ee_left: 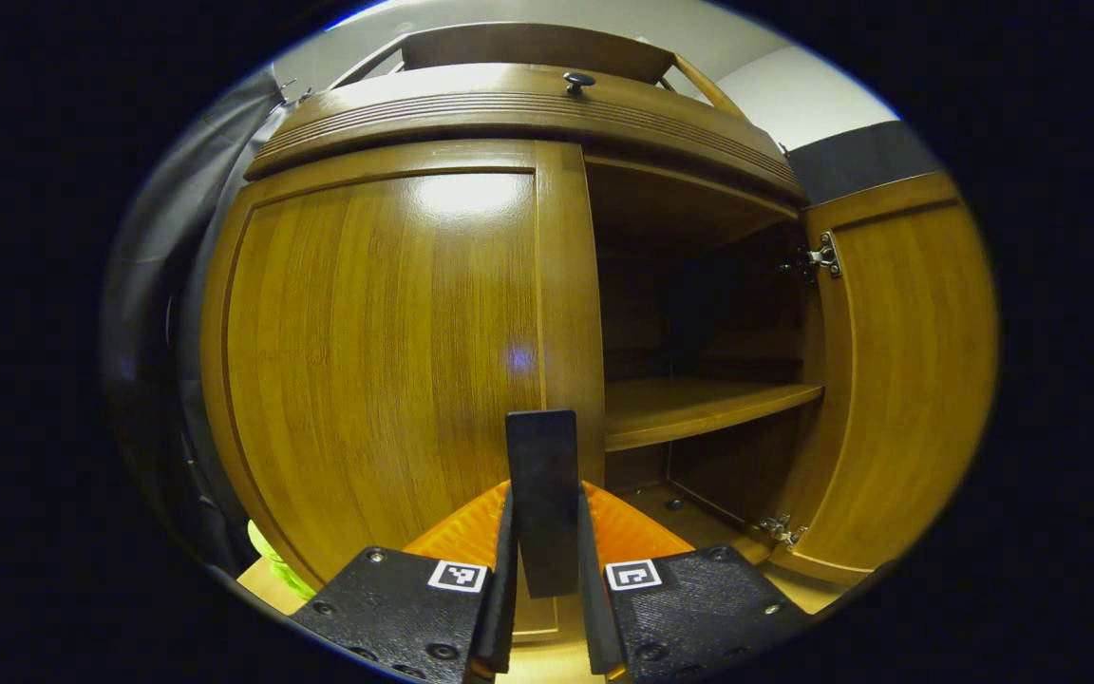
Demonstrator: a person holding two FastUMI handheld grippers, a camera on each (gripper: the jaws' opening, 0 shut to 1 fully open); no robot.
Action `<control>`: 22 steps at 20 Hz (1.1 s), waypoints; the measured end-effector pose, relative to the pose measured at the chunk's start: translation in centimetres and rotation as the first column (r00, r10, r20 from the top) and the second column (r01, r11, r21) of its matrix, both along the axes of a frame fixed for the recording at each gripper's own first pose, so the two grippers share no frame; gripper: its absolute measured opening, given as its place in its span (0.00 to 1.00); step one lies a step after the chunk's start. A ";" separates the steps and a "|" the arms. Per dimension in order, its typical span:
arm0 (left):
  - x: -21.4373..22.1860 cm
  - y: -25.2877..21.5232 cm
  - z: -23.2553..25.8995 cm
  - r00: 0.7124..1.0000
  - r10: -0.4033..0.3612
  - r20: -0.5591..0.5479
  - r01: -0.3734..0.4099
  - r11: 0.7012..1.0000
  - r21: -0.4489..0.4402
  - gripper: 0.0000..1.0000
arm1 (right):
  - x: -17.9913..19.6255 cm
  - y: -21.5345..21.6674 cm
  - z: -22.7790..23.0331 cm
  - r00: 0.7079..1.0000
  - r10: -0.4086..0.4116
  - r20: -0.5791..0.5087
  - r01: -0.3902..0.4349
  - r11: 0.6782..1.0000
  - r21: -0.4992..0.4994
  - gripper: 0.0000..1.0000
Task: Open the right door of the double-door shoe cabinet with the right hand, and open the left door with the left hand.
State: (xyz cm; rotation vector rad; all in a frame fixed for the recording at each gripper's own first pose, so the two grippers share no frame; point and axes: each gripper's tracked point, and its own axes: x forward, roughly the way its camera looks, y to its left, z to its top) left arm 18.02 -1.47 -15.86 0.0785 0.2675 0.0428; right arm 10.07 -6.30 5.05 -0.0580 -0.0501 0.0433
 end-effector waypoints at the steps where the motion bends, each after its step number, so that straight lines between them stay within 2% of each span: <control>1: -0.2 0.0 0.0 1.000 -0.011 -0.007 0.011 1.000 -0.003 0.31 | -0.5 -0.1 0.1 1.000 -0.007 0.001 0.007 1.000 0.004 1.00; 5: -2.6 -0.4 0.6 0.998 -0.059 -0.019 0.058 0.998 -0.030 0.29 | -1.4 -0.1 0.5 1.000 -0.010 0.001 0.010 1.000 0.013 0.99; 6: -3.2 -0.4 0.7 0.998 -0.066 -0.023 0.066 0.997 -0.029 0.29 | -1.2 0.1 0.3 1.000 -0.014 -0.010 0.014 1.000 0.009 0.95; 8: -4.3 -0.3 1.0 0.996 -0.079 -0.029 0.078 0.997 -0.023 0.29 | -1.5 0.6 0.2 1.000 -0.012 -0.023 0.012 1.000 -0.003 1.00; 16: -8.2 -0.4 2.8 0.990 -0.137 -0.039 0.135 0.990 -0.049 0.29 | -3.4 2.5 1.1 1.000 0.016 -0.010 -0.017 0.999 -0.044 0.99; 22: -11.9 0.6 3.9 0.984 -0.173 -0.038 0.172 0.985 -0.034 0.29 | -4.3 3.8 1.5 0.999 0.037 -0.003 -0.037 0.997 -0.066 0.99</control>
